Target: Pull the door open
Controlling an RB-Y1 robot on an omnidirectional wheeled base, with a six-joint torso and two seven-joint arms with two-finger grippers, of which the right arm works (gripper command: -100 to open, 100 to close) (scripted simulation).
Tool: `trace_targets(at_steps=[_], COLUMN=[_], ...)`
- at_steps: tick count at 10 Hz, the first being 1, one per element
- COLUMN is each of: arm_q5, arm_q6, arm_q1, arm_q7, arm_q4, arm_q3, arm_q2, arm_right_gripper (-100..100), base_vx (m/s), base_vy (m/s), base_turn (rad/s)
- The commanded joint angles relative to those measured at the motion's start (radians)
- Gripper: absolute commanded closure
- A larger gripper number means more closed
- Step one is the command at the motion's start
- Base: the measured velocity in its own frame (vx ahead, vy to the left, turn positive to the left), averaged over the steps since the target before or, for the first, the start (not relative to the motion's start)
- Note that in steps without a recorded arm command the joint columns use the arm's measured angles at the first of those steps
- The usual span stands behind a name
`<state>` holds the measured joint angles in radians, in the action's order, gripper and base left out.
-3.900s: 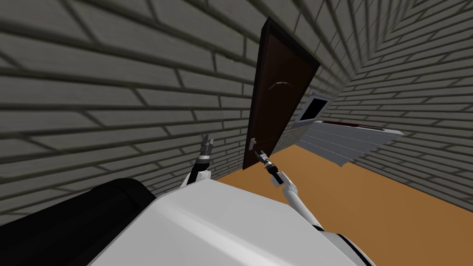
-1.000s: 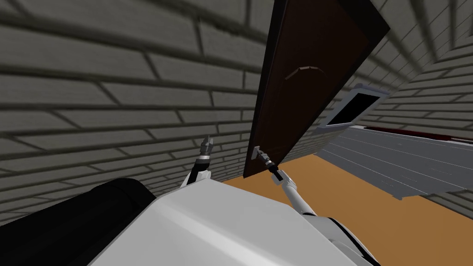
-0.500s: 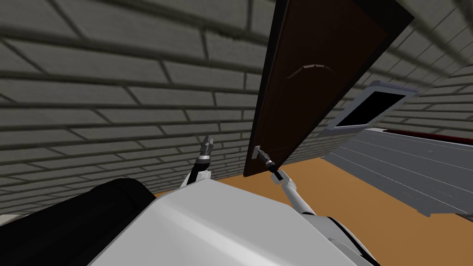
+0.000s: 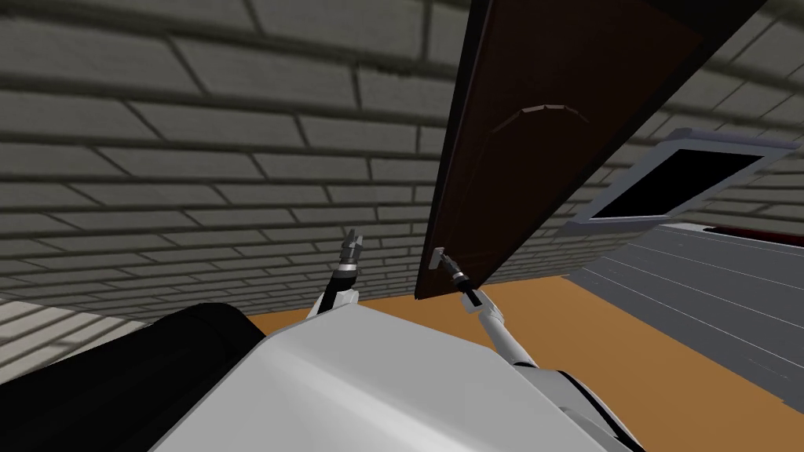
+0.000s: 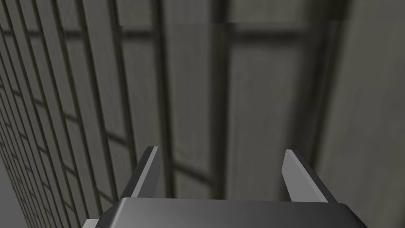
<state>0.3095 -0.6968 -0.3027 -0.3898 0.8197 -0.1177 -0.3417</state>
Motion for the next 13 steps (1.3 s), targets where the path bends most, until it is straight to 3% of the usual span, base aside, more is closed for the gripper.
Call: trace_targets(at_steps=[1,6,7,13], arm_q5=[-0.036,-0.145,-0.113,-0.038], arm_q6=[0.001,0.021,0.015,-0.004], arm_q1=[-0.008,-0.006,0.0,0.022], arm_q7=[0.043,0.176,0.125,-0.022], arm_q4=[-0.006,-0.002,0.001,0.014], arm_q3=[0.007,0.011,0.009,0.001], arm_q2=[-0.002,0.002,-0.006,-0.039], arm_right_gripper=[100,100,-100,-100], base_vx=[-0.076,-0.073,-0.046,-0.019], base_vy=[-0.087,-0.082,-0.023,0.043], base_turn=[0.168,0.155,-0.021,-0.084])
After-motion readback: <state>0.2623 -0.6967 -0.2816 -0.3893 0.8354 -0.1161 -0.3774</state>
